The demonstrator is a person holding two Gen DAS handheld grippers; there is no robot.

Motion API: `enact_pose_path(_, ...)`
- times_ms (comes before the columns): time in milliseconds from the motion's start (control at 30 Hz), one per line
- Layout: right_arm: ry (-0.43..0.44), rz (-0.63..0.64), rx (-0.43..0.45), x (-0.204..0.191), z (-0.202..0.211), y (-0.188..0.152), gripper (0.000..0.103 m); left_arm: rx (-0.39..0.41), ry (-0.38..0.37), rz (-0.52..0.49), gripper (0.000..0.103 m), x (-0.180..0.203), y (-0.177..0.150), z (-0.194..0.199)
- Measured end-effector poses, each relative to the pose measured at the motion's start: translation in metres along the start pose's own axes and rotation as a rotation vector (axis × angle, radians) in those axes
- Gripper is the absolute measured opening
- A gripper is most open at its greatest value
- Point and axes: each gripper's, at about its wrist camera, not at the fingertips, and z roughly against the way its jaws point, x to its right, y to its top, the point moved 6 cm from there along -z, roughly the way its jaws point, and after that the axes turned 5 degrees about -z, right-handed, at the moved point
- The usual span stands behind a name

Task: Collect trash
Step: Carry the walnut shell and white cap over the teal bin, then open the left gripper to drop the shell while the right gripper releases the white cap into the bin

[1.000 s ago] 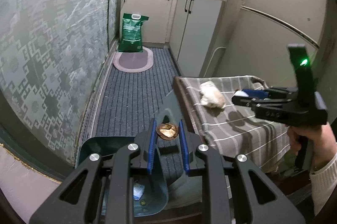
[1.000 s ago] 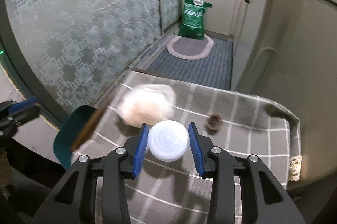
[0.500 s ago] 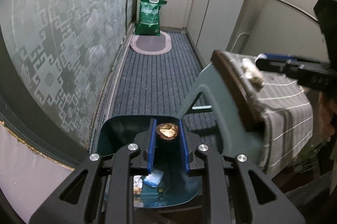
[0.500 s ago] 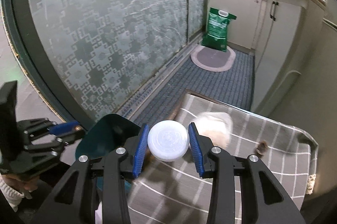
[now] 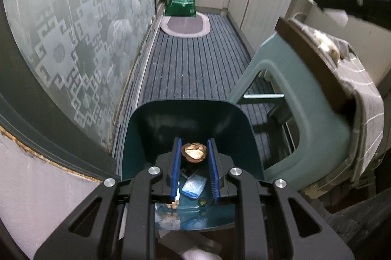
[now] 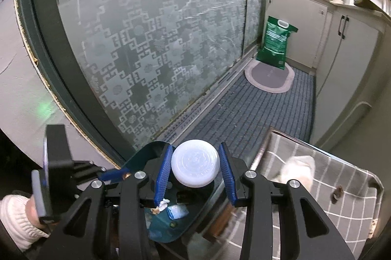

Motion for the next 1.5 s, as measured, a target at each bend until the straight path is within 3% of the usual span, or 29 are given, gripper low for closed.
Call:
enact_pose_path(533,0.012,0.02,-0.077,-0.033,-0.04,-0.004,0.039,-0.154,-0.011,-0.054,0.023,-0.003,-0.043,-0.037)
enact_pose_path(700,0.021,0.003,-0.141,-0.039,-0.068,-0.018,0.039,-0.153,-0.009,-0.076,0.024,-0.004,-0.047,-0.033)
enact_pose_path(1267,0.004,0.052,-0.294,-0.063,-0.13,-0.064,0.039,0.044,0.01,-0.006,0.023,-0.03,-0.022,0.046)
enact_pose_path(1400,0.006,0.06,-0.338,-0.068,-0.144,-0.079,0.039,0.111,0.008,0.026,0.015,-0.037,-0.009,0.072)
enact_pose_path(1500,-0.001,0.073,-0.365,-0.07,-0.152,-0.09,0.039,0.161,0.003,0.034,0.014,-0.035,0.001,0.09)
